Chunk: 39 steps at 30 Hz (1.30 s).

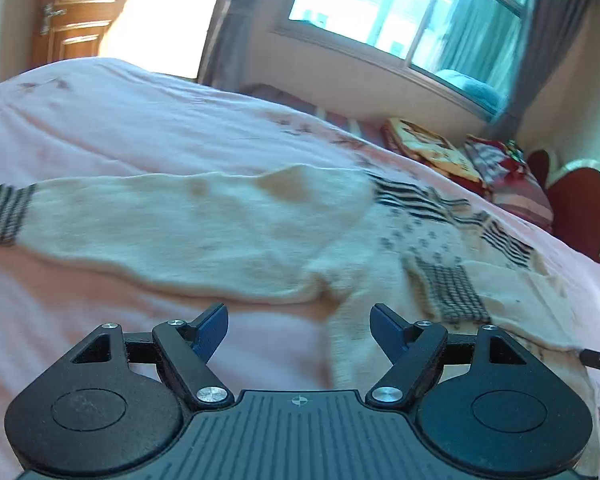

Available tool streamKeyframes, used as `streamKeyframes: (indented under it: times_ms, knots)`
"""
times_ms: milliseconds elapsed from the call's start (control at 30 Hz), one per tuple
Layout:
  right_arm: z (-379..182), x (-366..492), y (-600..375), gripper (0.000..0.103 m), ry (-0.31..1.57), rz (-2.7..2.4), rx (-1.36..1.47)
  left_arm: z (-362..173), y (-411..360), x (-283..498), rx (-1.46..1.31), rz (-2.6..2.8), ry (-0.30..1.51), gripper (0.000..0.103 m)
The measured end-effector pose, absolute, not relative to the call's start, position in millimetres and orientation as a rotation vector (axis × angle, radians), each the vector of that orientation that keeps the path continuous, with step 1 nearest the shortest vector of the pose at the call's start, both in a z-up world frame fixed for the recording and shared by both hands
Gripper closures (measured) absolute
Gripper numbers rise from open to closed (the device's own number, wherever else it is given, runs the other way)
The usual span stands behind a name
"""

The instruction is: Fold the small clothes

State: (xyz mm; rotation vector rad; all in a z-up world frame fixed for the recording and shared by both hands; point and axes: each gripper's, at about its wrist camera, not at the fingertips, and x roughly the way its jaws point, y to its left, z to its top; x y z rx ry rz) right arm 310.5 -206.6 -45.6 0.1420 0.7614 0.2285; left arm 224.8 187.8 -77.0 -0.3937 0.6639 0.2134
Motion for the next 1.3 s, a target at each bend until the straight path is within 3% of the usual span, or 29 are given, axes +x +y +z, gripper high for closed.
streamKeyframes:
  times_ms: [167,333,433,500,633,733,967,1100,1233,1300]
  knots:
    - [-45.0,310.5,-173.8,0.08,0.768,0.261,0.165,-97.6,273.5,180.6,-0.622,0.388,0.627,0.026]
    - [-45.5,314.9,-133.9,0.078,0.785,0.287,0.143,-126.3,335.0,156.8,-1.038,0.447,0.415,0.026]
    - [-44.2,314.1,-117.7,0.078,0.788,0.297,0.144,-134.5,345.8,167.5,-1.072,0.469,0.361,0.029]
    - [-42.3,317.3,-112.5,0.078,0.791,0.298,0.159,-137.1,348.6,179.4,-1.038,0.492,0.377,0.045]
    - [-45.0,335.4,-118.9,0.078,0.785,0.247,0.258,-151.0,366.0,187.6,-1.059,0.521,0.409,0.094]
    - [-49.5,347.5,-121.0,0.079,0.787,0.169,0.275,-149.1,364.6,188.6,-1.035,0.497,0.406,0.097]
    - [-40.5,337.3,-125.1,0.077,0.792,0.162,0.281,-86.2,315.0,214.9,-0.756,0.376,0.328,0.097]
    - [-36.2,325.4,-125.1,0.065,0.837,0.271,0.249,-69.4,293.0,231.5,-0.681,0.308,0.323,0.097]
    - [-28.3,315.1,-108.9,0.075,0.769,0.339,0.152,-60.0,286.6,231.7,-0.673,0.265,0.335,0.097]
    - [-32.4,323.1,-102.3,0.074,0.757,0.234,0.09,-55.6,280.5,229.6,-0.661,0.256,0.345,0.097]
